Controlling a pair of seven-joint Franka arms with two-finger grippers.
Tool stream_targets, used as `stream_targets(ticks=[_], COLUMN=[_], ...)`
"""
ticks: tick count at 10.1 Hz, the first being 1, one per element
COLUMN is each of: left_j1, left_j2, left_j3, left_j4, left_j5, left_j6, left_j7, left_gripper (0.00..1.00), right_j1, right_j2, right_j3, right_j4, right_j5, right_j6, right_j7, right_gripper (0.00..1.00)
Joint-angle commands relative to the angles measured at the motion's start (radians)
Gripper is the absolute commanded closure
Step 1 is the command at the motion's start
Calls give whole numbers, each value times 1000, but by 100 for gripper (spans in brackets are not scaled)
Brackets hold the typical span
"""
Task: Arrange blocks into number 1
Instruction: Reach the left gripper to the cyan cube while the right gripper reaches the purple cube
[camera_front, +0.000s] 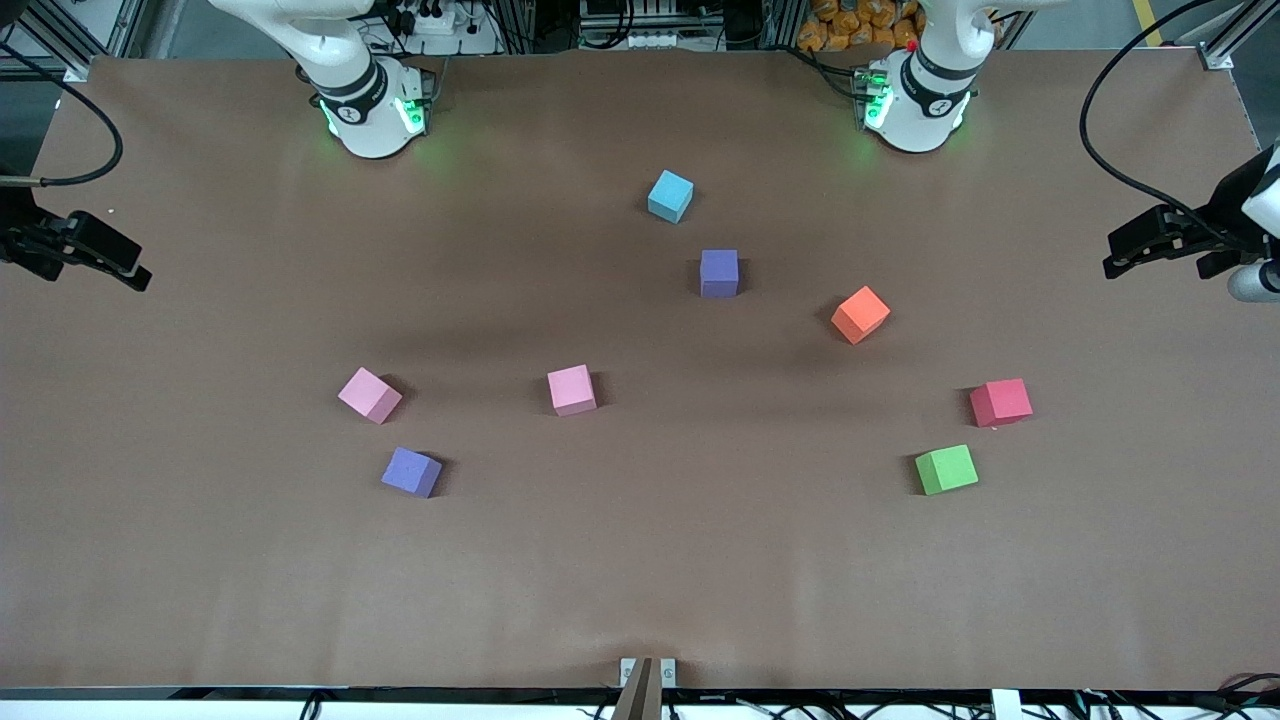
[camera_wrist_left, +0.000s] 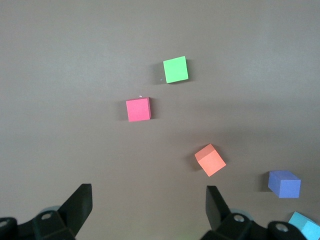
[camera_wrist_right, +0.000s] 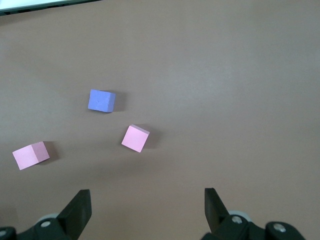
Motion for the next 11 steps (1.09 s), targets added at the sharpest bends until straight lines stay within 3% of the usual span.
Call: stream_targets(ticks=[1, 6, 11], left_j1=[5, -9, -228], left_j2=[-12, -12, -12], left_j3=[1, -2, 0], left_j4=[5, -4, -93], left_j5=[-16, -61, -108], left_j6=[-16, -16, 25], left_j7=[-6, -45, -280], left_gripper=[0, 0, 0], right_j1=[-11, 6, 79], right_j2=[-9, 23, 103], right_j3=[8, 12, 14], right_j4=[-3, -9, -9], right_j5=[-1, 8, 16], right_j6=[0, 26, 81], right_j7=[3, 7, 21], right_gripper=[0, 0, 0])
